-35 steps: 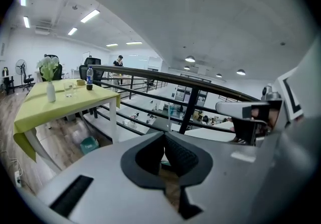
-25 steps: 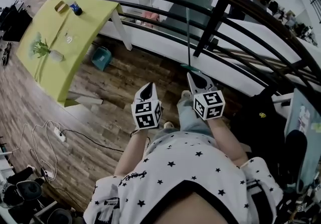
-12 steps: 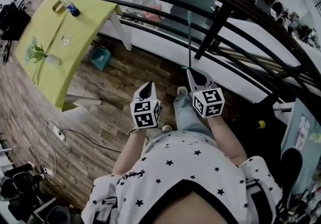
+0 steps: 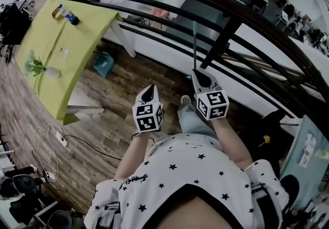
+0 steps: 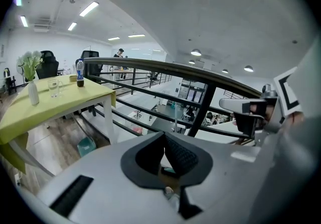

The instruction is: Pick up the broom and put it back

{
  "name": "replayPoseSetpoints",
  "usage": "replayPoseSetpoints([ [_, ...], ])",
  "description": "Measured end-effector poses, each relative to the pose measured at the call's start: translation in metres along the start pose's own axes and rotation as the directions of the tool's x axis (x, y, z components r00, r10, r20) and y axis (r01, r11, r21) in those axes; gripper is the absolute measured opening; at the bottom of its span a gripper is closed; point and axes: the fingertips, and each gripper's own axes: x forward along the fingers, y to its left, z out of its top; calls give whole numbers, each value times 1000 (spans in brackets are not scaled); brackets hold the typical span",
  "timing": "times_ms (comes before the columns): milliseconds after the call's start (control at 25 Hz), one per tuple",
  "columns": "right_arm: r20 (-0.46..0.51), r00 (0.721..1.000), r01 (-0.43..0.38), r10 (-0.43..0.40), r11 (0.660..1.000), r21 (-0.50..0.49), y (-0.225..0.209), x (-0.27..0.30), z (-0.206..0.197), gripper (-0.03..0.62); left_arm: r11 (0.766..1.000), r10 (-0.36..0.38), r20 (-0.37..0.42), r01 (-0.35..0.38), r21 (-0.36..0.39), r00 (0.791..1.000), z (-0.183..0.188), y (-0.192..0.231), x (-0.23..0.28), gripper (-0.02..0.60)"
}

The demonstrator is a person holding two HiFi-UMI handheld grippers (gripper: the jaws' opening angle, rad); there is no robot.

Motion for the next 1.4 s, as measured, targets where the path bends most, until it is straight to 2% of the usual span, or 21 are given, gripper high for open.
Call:
replayPoseSetpoints([
  [640, -44, 998, -39, 38, 999, -32, -84, 92, 15, -6, 997, 53, -32, -54, -53, 998, 36, -12, 92, 11],
  [1120, -85, 996, -10, 9, 1000, -7, -145, 150, -5, -6, 993, 89, -44, -92, -76, 995, 54, -9, 145, 11],
  [1400, -91, 995, 32, -31, 999, 8, -182, 183, -23, -6, 990, 108, -64, -113, -85, 992, 47, -7, 171, 11],
])
